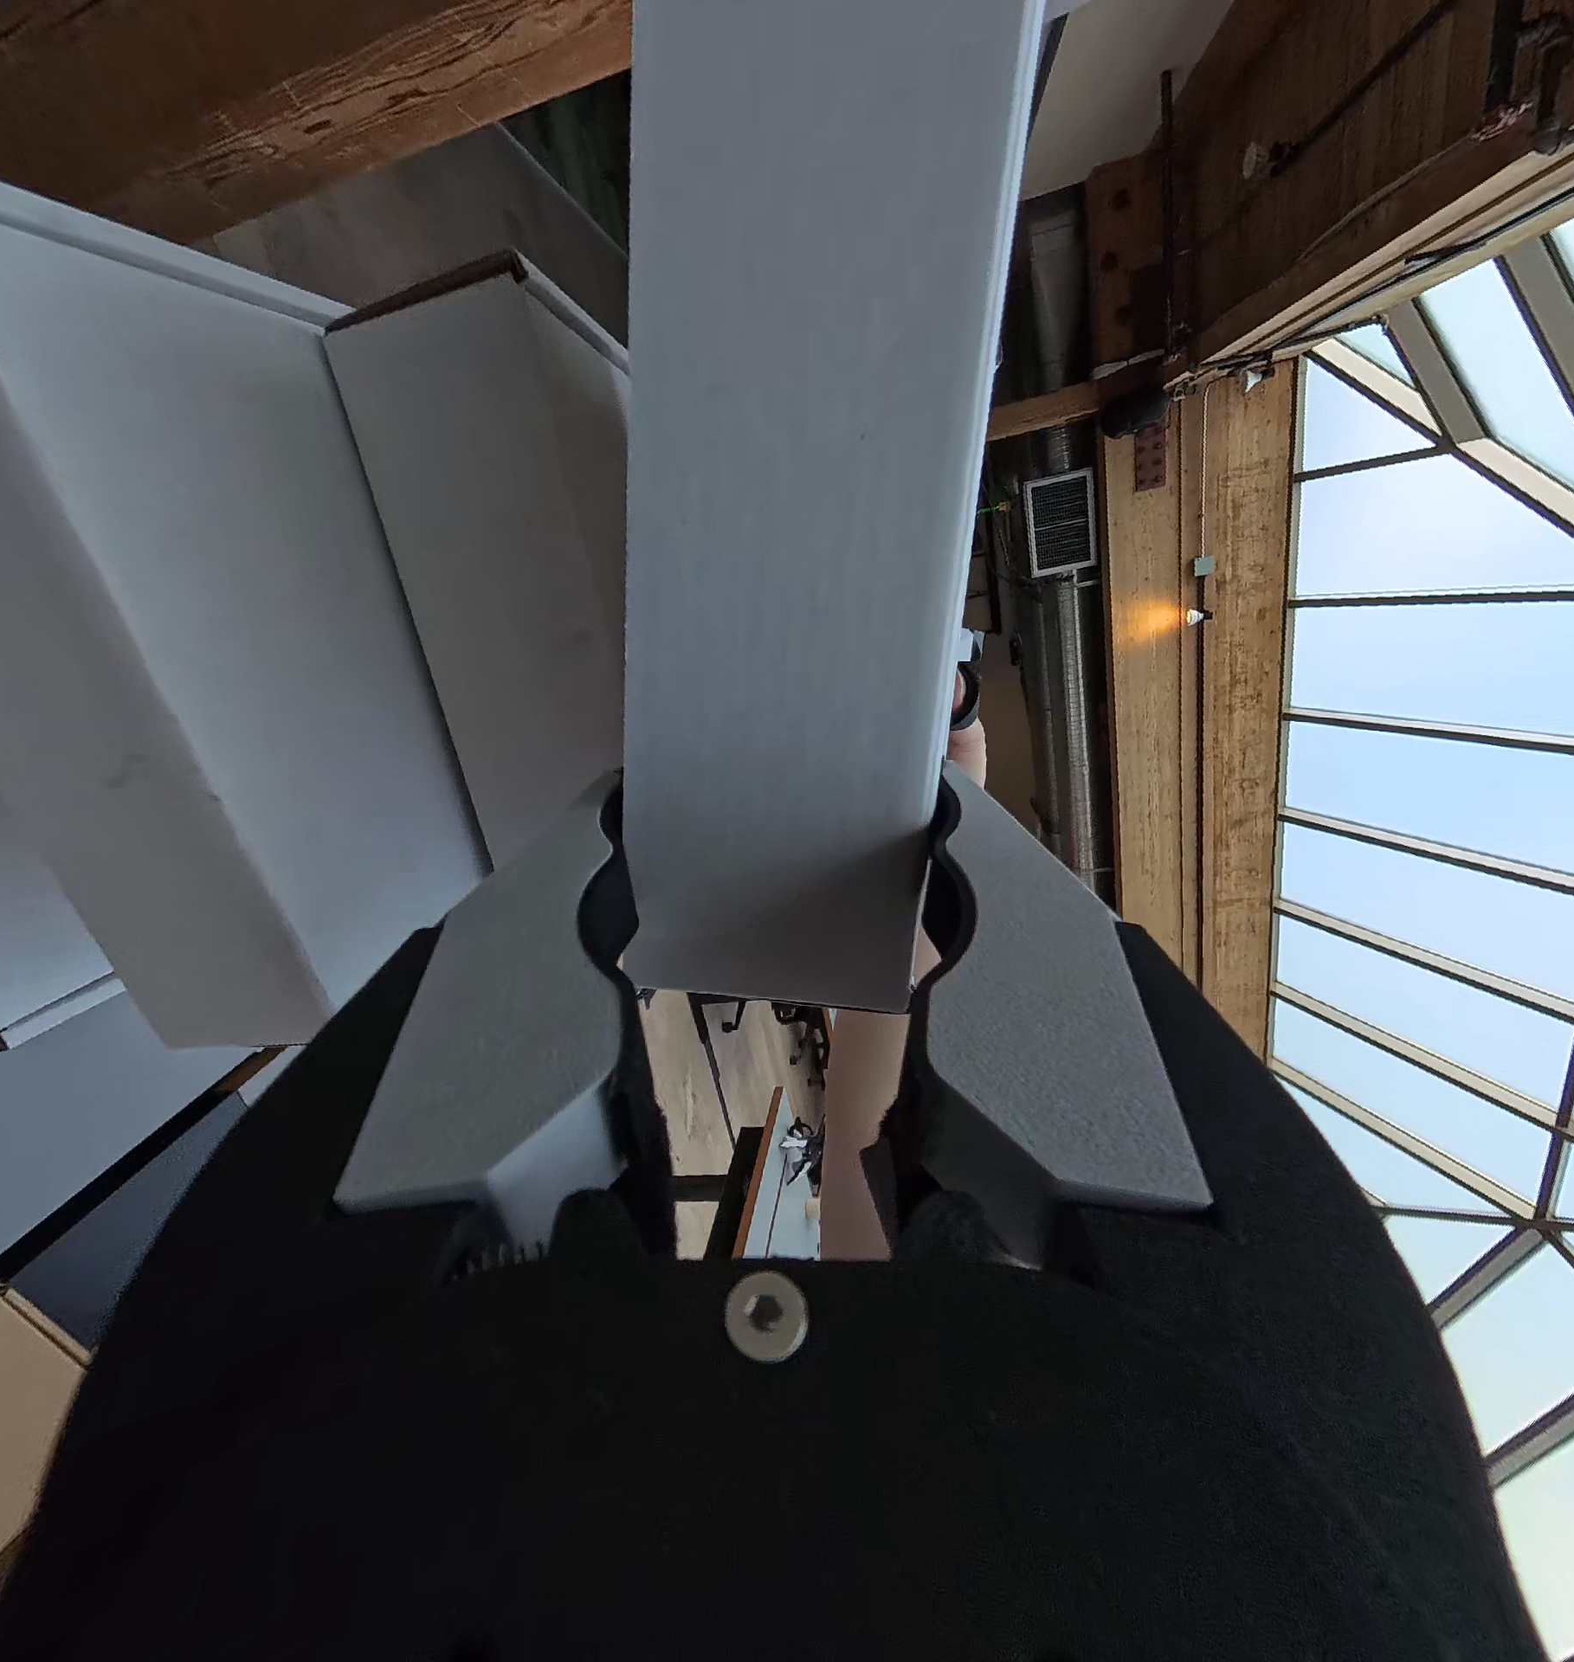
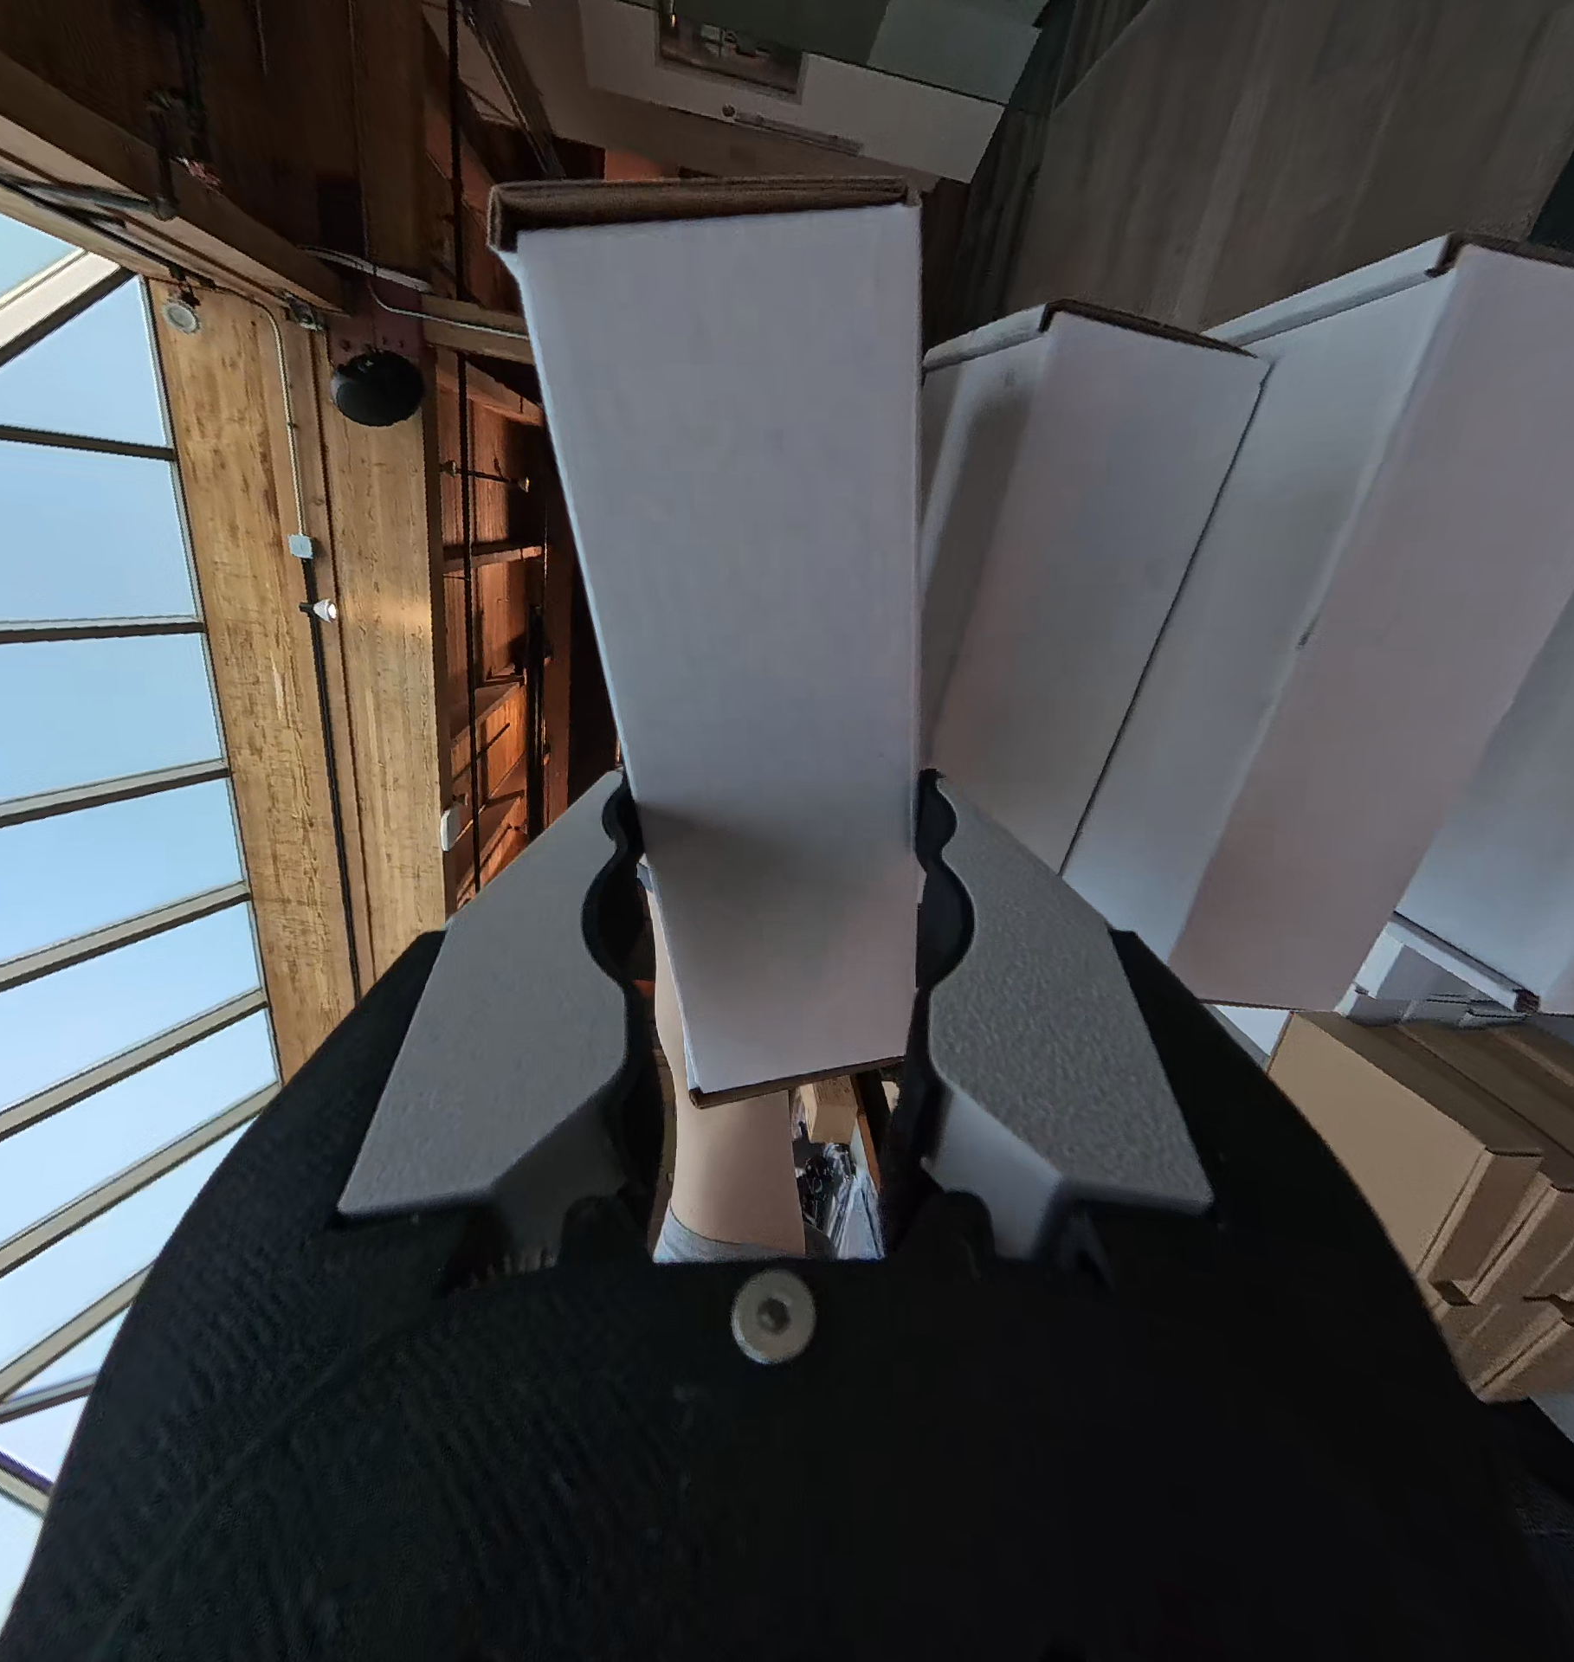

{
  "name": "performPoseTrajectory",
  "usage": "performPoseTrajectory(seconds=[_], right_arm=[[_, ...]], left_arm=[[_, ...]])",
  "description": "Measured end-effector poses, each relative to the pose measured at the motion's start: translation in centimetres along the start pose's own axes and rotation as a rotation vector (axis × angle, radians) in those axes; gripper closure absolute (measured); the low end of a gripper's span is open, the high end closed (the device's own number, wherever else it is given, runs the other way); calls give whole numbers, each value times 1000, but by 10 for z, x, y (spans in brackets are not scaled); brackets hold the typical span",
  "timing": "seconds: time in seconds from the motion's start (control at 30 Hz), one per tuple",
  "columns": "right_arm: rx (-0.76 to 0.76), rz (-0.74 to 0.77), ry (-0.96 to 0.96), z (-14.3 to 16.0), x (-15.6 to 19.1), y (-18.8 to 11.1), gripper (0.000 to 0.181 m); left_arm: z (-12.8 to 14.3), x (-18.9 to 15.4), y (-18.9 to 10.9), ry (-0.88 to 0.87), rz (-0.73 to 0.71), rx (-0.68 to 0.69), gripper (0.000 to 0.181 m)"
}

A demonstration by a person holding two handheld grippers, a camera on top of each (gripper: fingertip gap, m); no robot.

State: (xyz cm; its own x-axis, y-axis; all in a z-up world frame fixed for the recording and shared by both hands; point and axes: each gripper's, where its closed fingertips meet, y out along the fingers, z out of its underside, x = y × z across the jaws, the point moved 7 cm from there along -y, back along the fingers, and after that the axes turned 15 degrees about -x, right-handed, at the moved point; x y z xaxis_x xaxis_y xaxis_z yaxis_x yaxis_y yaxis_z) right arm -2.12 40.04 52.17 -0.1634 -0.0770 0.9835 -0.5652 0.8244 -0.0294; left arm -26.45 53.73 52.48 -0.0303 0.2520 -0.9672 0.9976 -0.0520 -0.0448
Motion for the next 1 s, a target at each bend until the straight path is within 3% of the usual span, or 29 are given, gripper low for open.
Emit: performPoseTrajectory(seconds=[0.2, 0.43, 1.0], right_arm=[[-21, 68, 41, 0, -4, 11, 122], [68, 111, 44, 2, -5, 13, 121], [154, 97, 84, 0, -6, 8, 122]], left_arm=[[-4, 0, 2, -4, -47, -7, 119], [-3, 7, -1, -60, -34, 2, 119], [2, 6, 0, -96, -30, 11, 118]])
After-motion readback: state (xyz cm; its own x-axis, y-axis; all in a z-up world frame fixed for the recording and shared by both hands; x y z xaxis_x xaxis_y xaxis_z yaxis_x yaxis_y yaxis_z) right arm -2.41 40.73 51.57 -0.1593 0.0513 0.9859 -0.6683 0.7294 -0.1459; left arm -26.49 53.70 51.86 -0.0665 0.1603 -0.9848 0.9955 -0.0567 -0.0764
